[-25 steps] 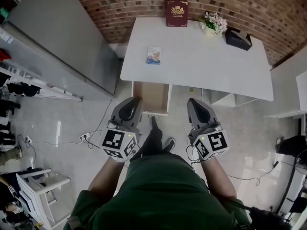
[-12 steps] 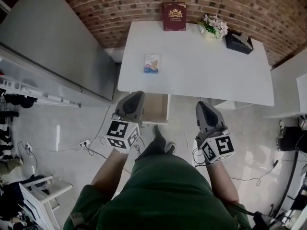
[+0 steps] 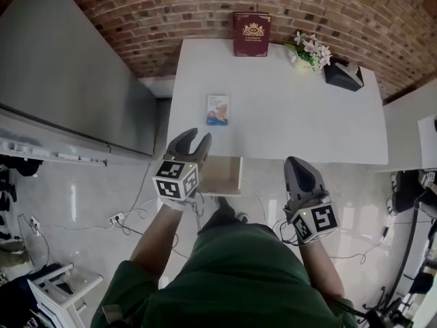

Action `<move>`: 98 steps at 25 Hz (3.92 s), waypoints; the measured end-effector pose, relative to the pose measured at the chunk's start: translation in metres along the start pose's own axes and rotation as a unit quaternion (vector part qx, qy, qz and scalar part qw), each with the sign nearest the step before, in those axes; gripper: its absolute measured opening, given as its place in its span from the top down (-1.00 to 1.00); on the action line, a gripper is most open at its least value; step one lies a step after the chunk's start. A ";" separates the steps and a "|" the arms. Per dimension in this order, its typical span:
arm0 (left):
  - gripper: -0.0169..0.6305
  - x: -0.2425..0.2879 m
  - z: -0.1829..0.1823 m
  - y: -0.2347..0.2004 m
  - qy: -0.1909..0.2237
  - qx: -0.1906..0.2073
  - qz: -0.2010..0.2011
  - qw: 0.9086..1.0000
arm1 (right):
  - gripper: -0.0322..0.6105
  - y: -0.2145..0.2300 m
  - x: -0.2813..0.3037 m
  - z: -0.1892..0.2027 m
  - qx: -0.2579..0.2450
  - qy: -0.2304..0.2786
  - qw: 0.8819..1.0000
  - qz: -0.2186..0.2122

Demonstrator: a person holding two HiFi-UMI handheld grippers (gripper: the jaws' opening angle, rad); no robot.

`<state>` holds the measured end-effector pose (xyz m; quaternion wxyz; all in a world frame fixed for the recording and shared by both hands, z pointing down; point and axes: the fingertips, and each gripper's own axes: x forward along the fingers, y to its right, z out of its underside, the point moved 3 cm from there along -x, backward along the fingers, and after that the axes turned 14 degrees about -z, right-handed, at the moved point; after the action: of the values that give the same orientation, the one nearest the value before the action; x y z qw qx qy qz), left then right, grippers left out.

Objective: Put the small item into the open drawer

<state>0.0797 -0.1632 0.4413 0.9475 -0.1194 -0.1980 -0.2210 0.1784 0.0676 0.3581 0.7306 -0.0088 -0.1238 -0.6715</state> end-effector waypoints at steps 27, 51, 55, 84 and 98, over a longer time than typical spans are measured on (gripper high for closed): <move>-0.09 0.216 0.100 -0.006 -0.285 0.037 -0.082 0.954 | 0.89 0.108 -0.004 0.034 0.086 -0.010 0.996 0.034; -0.17 0.235 0.143 -0.017 -0.354 -0.013 -0.166 0.920 | 0.89 0.182 -0.037 0.067 0.140 -0.004 0.990 0.010; -0.17 0.213 0.143 -0.009 -0.326 -0.055 -0.157 0.931 | 0.89 0.184 -0.023 0.064 0.128 -0.018 0.991 -0.029; -0.17 -0.009 0.219 -0.031 -0.162 -0.072 -0.195 0.965 | 0.89 0.034 0.092 0.103 0.081 -0.126 0.948 -0.281; -0.17 0.009 0.314 -0.043 -0.209 0.042 -0.090 0.973 | 0.89 -0.049 0.079 0.151 0.093 -0.172 0.951 -0.241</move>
<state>-0.0344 -0.1056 0.7314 0.8655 -0.1046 -0.4107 -0.2671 0.1097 0.0129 0.5122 0.5123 -0.0261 -0.3074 -0.8015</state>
